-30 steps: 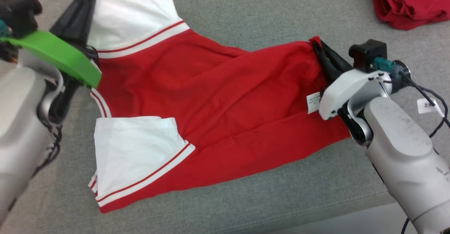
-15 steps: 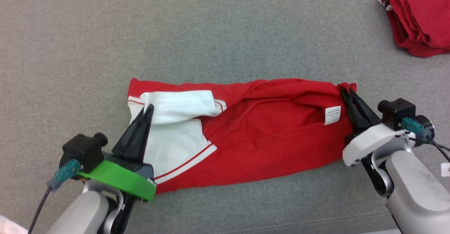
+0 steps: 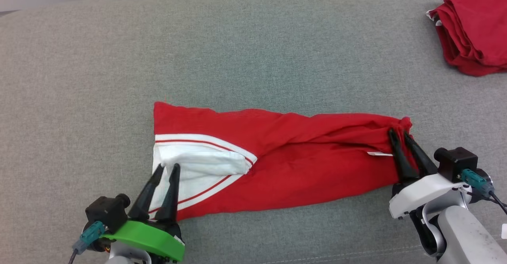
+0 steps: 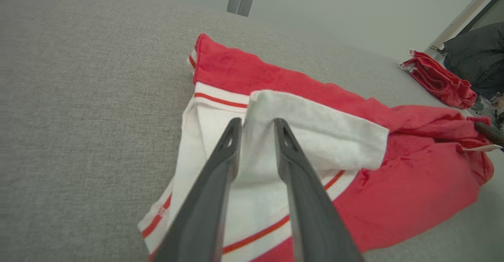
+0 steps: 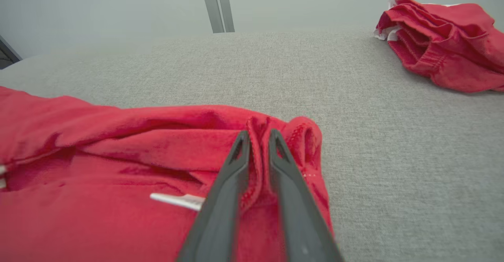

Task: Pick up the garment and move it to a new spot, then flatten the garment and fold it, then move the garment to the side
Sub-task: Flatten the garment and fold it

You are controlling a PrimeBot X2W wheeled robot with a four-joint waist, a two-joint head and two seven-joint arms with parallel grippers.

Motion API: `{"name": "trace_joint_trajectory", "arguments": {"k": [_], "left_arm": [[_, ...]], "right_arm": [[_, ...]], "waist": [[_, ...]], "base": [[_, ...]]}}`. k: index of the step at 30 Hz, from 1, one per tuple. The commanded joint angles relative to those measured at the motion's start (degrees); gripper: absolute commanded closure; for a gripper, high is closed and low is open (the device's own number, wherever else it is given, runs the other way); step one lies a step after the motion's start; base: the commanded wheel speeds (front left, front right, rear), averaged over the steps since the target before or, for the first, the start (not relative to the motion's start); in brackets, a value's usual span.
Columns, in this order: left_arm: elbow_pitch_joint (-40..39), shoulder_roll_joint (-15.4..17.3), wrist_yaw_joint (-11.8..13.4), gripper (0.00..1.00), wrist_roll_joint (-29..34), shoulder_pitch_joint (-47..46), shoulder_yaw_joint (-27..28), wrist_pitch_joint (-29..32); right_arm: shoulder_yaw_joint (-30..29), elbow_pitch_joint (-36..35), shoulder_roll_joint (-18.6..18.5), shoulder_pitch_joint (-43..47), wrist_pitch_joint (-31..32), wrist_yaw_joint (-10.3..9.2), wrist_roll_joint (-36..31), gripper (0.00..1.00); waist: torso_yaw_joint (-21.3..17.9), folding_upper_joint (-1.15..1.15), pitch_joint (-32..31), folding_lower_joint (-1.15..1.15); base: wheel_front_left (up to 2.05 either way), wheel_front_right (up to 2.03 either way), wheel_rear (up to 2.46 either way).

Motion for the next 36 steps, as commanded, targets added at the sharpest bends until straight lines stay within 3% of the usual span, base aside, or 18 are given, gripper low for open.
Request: {"name": "trace_joint_trajectory", "arguments": {"k": [1, 8, 15, 29, 30, 31, 36], "left_arm": [[0.4, -0.7, -0.6, 0.00, 1.5, 0.8, 1.2, -0.1], [-1.8, -5.1, -2.2, 0.00, 9.0, 1.4, 10.8, -0.1], [-6.0, -9.7, -3.0, 0.00, 18.4, 1.7, 21.7, -0.1], [-4.1, -12.5, -5.1, 0.00, 28.0, 3.0, 29.0, -0.1], [-4.1, -12.6, -5.1, 0.00, 28.1, 3.1, 29.4, -0.1], [-4.1, -12.6, -5.2, 0.00, 28.3, 3.2, 29.7, -0.1], [-3.6, -12.9, -5.4, 0.00, 28.8, 3.7, 30.9, -0.1]], "right_arm": [[-0.1, -0.6, 0.2, 0.9, -0.3, 0.00, 0.5, 0.00], [-1.2, -3.2, -0.9, -0.4, -0.5, 0.00, 2.2, 0.00], [-2.2, 1.7, -0.7, -2.6, 1.2, 0.00, 4.4, 0.00], [1.5, 17.7, 1.8, -5.5, 1.0, 0.00, 10.7, 0.02], [1.9, 18.3, 2.0, -5.7, 1.0, 0.00, 11.2, 0.58], [2.5, 18.9, 2.1, -5.9, 0.9, 0.00, 11.9, 1.00], [2.3, 20.4, 0.2, -7.4, 0.1, -0.07, 13.8, 1.00]], "waist": [[-0.1, 0.00, -0.3, 0.00], [-0.5, 0.00, -1.5, 0.00], [0.3, 0.00, -1.6, 0.00], [2.0, 0.00, -1.3, 0.00], [2.0, 0.00, -1.4, 0.00], [1.9, 0.00, -1.6, 0.00], [1.4, 0.00, -2.6, 0.00]], "base": [[0.00, 0.00, 0.00], [0.00, 0.00, 0.00], [0.00, 0.00, 0.00], [0.00, 0.00, 0.00], [0.00, 0.00, 0.00], [0.00, 0.00, 0.00], [0.00, 0.00, 0.00]]}}
